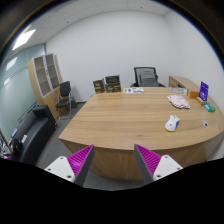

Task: Arrange mouse

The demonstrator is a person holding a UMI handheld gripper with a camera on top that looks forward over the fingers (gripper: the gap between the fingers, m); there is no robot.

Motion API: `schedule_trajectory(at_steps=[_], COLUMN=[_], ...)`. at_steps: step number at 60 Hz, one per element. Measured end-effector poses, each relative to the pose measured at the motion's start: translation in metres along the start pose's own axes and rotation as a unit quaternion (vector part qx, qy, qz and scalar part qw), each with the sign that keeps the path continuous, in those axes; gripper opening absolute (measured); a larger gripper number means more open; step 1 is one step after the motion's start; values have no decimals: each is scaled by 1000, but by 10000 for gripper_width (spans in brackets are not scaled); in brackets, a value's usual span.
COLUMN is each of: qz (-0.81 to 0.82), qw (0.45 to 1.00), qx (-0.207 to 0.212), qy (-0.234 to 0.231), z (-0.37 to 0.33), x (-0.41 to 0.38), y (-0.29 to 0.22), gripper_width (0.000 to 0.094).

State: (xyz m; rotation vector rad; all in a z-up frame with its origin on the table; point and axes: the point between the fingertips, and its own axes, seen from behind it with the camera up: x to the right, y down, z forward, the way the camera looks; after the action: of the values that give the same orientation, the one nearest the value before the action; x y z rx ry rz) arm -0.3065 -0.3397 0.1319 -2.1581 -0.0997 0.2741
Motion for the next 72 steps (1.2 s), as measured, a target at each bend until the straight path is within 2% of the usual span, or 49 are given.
schedule_trajectory(at_steps=[11,20,26,39,54,61,72], qz=[1,3,10,8,4,-12,-42], qw=[997,994,993,996,998,998,997], qx=[7,40,43,10,-10,-19,-20], qy=[79,105,105,89,67,64,64], z=[17,43,73,148,204,224,242], x=[90,170,215,287,316,317,311], y=[-2,-20,-24,-20,-34,-39,-48], gripper_width=[828,825,825,821,821,785,664])
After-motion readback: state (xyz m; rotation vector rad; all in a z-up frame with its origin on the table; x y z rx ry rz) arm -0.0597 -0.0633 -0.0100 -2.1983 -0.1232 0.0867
